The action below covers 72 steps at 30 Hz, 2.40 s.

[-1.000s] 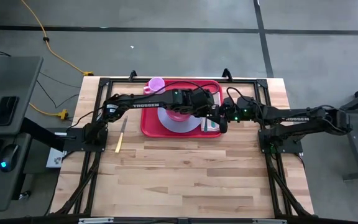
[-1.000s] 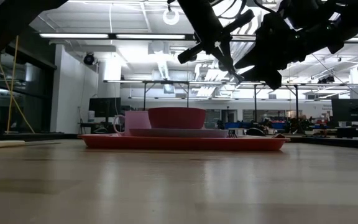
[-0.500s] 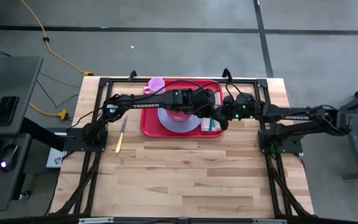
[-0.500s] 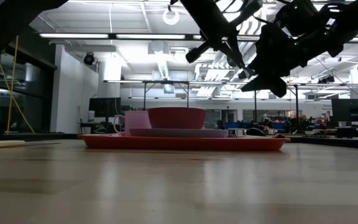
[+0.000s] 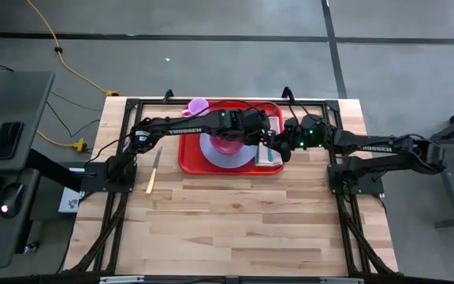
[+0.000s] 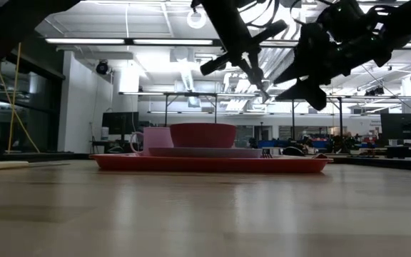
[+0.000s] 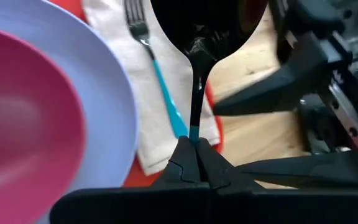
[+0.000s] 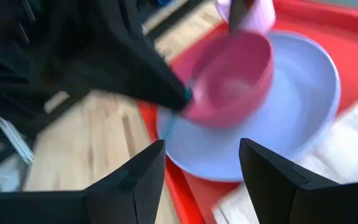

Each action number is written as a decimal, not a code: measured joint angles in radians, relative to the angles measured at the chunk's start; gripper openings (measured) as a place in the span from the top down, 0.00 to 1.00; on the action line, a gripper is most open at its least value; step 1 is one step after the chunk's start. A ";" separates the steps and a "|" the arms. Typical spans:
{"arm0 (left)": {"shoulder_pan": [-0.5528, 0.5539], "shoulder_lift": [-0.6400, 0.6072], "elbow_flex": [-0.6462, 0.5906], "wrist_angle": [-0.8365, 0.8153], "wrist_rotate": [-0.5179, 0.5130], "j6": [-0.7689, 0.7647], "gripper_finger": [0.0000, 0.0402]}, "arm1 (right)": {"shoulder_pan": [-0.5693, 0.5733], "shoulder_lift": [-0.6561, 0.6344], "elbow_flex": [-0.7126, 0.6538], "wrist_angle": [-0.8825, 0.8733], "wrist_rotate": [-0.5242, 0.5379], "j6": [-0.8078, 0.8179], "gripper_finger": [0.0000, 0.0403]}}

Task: Set up tray
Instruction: Put the blue spoon to the left of the blue fork on the brown napkin on the orange serving tray

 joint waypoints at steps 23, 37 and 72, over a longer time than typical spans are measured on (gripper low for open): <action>0.010 0.000 0.001 0.060 -0.029 0.007 0.99 | 0.024 0.062 0.001 0.107 -0.034 0.082 0.54; 0.011 0.000 0.001 0.050 -0.054 -0.027 0.99 | 0.024 0.082 0.001 0.152 0.000 0.057 0.56; 0.010 0.000 0.001 0.001 -0.048 -0.076 0.99 | 0.021 0.142 0.001 0.205 0.007 -0.019 0.58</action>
